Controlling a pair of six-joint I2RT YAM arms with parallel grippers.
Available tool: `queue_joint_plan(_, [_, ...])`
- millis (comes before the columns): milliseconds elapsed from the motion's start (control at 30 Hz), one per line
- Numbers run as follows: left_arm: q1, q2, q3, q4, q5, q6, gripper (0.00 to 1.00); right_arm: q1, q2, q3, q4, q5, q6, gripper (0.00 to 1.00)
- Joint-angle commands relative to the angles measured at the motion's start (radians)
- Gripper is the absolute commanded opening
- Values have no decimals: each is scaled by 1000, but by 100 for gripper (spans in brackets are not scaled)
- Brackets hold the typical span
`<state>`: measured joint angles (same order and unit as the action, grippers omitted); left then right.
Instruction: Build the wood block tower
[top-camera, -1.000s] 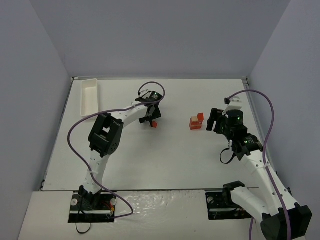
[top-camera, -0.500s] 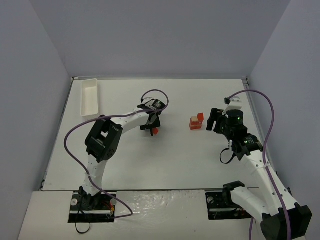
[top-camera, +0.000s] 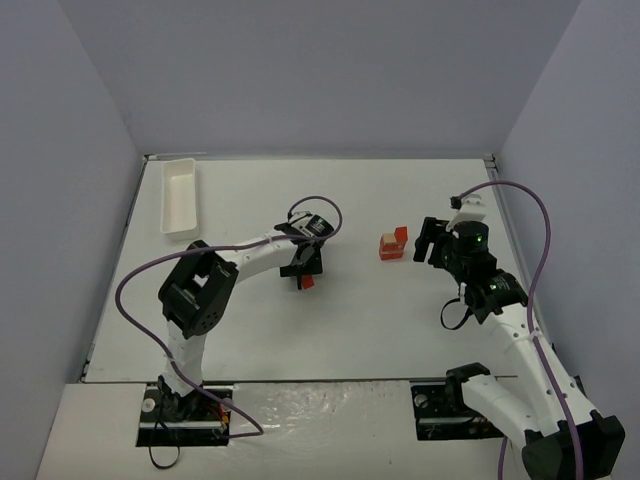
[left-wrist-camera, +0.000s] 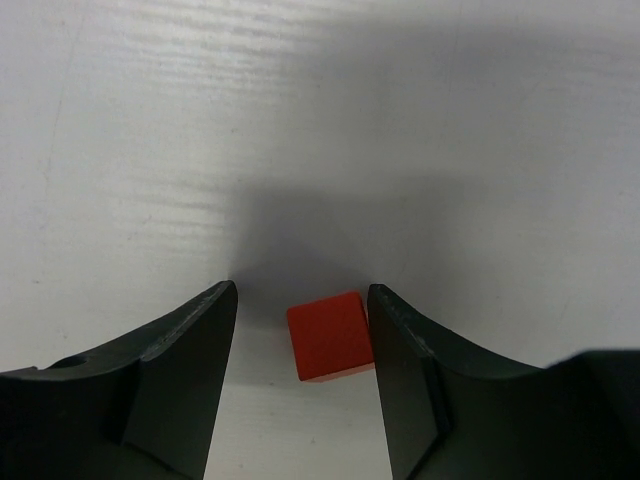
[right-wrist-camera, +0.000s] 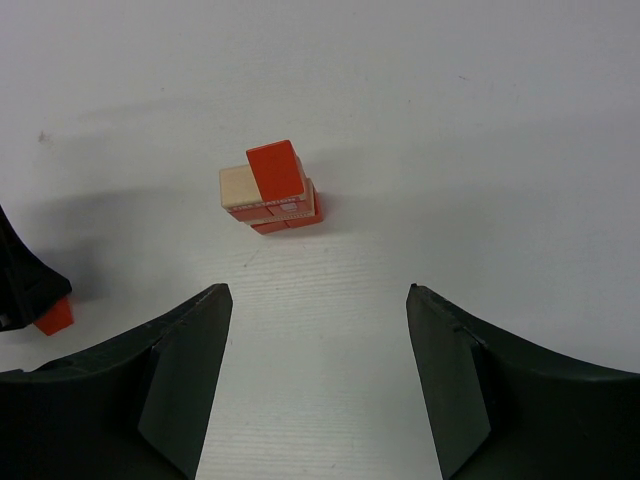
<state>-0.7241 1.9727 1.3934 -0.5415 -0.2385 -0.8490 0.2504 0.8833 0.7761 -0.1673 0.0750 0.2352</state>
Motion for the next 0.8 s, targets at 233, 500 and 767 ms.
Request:
queue_joint_plan(233, [-33, -78, -14, 6, 89, -68, 55, 4, -9, 5, 64, 11, 3, 68])
queue_joint_plan(500, [-34, -68, -18, 0, 87, -68, 52, 4, -4, 4, 65, 8, 3, 68])
queue_joint_plan(767, [-34, -109, -25, 2, 74, -47, 9, 4, -6, 9, 65, -12, -4, 68])
